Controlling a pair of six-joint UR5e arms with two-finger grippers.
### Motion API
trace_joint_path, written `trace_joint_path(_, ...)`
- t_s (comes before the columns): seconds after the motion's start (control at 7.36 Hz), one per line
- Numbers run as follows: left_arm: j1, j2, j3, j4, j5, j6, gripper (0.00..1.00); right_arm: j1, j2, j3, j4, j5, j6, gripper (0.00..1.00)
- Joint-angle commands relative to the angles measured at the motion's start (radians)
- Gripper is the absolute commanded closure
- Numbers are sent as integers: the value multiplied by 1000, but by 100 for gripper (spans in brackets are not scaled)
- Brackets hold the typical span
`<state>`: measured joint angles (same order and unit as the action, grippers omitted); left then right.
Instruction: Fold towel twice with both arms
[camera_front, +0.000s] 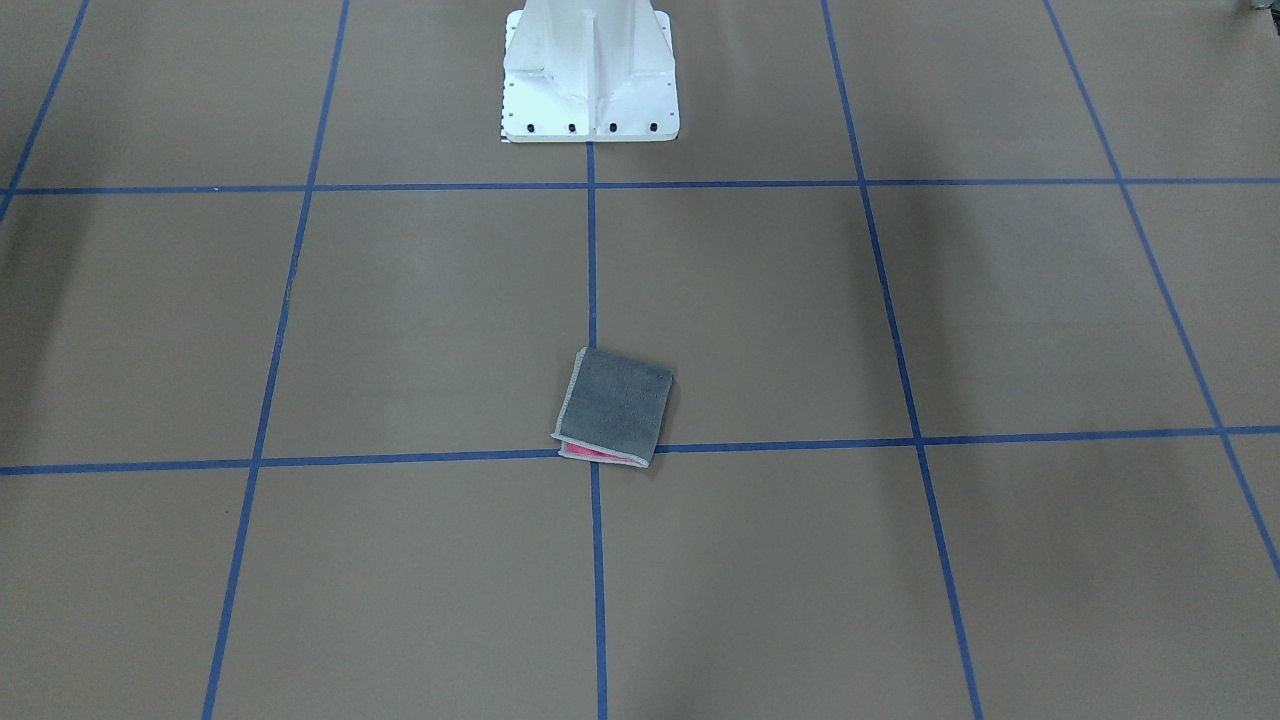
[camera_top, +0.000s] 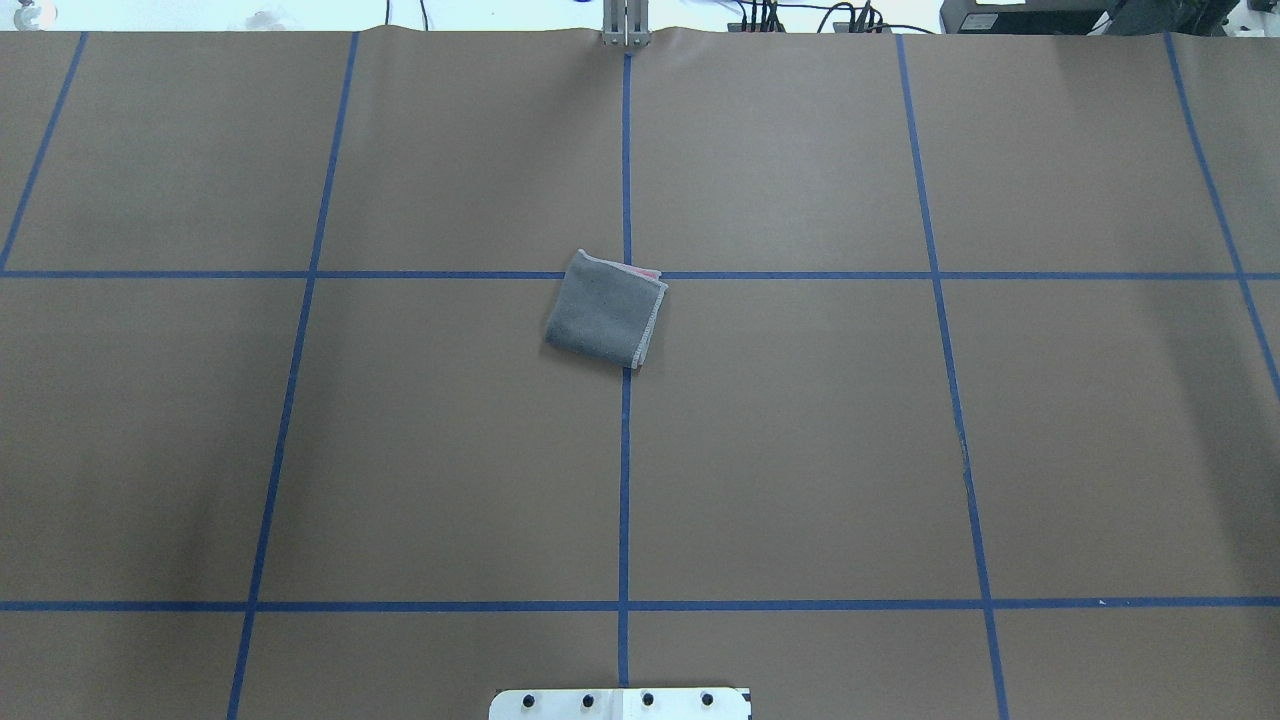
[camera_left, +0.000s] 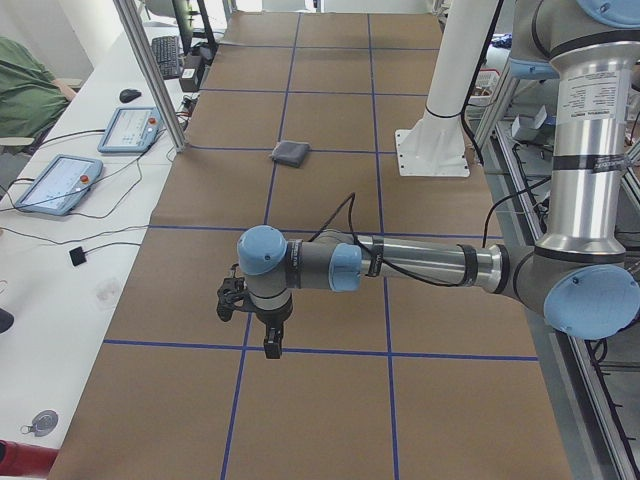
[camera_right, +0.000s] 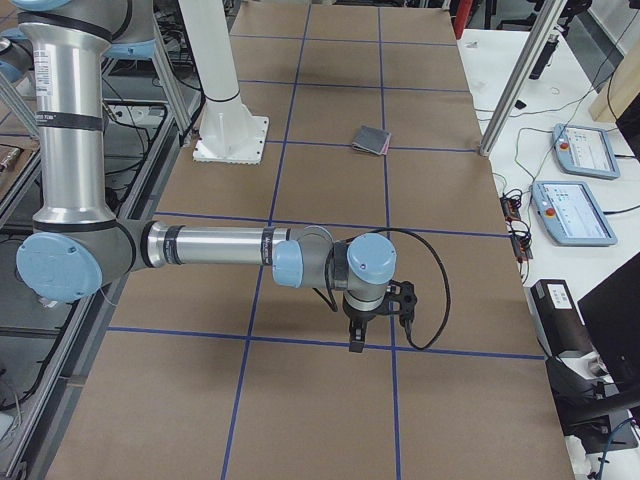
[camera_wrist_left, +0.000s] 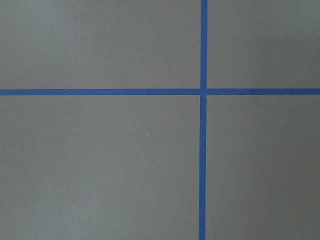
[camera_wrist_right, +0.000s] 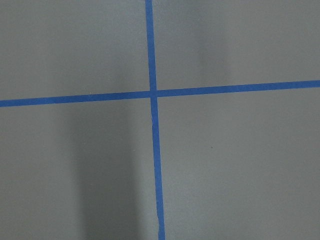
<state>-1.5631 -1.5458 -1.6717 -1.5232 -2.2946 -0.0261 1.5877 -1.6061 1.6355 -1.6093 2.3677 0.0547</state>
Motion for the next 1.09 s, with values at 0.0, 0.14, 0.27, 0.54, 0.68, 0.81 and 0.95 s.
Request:
trace_joint_path(0.0, 0, 0, -2, -2, 0, 0, 0, 0, -14, 7, 0, 5, 1, 0)
trace_joint_path(0.14, 0, 0, -2, -2, 0, 0, 0, 0, -14, 7, 0, 5, 2, 0)
trace_joint_path(0.27, 0, 0, -2, -2, 0, 0, 0, 0, -14, 6, 0, 4, 1, 0)
trace_joint_path(0.54, 0, 1, -10, 2, -5, 0, 0, 0, -14, 4, 0, 4, 2, 0)
trace_joint_path(0.68, 0, 0, -7, -2, -15, 0, 0, 0, -14, 4, 0, 4, 2, 0)
trace_joint_path(0.81, 0, -2, -7, -2, -16, 0, 0, 0, -15, 4, 0, 4, 2, 0)
trace_joint_path(0.95, 0, -4, -7, -2, -16, 0, 0, 0, -15, 6, 0, 4, 4, 0)
